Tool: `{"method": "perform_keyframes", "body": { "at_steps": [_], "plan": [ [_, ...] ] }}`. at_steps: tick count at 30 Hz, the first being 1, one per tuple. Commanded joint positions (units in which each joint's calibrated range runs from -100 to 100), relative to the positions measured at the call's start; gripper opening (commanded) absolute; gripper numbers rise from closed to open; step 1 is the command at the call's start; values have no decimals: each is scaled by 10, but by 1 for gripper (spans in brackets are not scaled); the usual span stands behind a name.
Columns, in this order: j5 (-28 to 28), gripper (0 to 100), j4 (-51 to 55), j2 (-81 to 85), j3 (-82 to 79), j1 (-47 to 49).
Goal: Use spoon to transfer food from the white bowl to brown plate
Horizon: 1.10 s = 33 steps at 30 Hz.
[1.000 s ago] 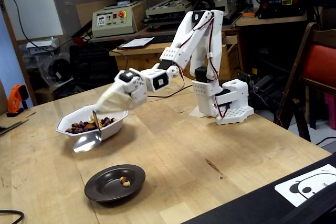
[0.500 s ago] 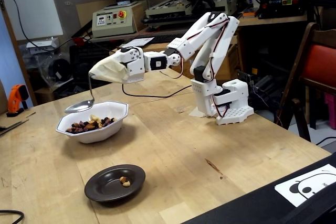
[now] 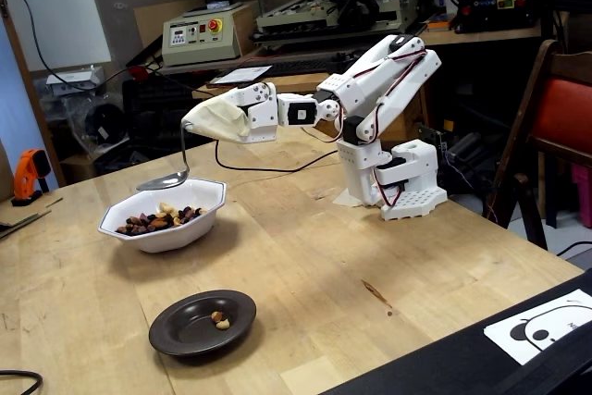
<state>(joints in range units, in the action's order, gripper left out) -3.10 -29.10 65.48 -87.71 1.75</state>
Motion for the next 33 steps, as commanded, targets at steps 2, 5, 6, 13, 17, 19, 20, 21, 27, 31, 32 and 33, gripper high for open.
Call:
{"method": "perform_keyframes", "body": {
  "at_steps": [2,5,6,13,17,19,20,21,27,31,32,33],
  "plan": [
    [-2,5,106,25,25,0],
    [-3,5,198,26,59,1],
    [-3,5,221,26,72,1],
    [-3,5,365,26,163,-3],
    [-3,5,406,27,197,-4],
    [-3,5,414,31,207,-4],
    [-3,5,418,39,209,-4],
    [-3,5,421,51,212,-4],
    [-3,5,425,164,204,-4],
    [-3,5,438,210,189,-4],
    [-3,5,444,221,182,-4],
    [-3,5,449,228,174,-4]
  ]
}}
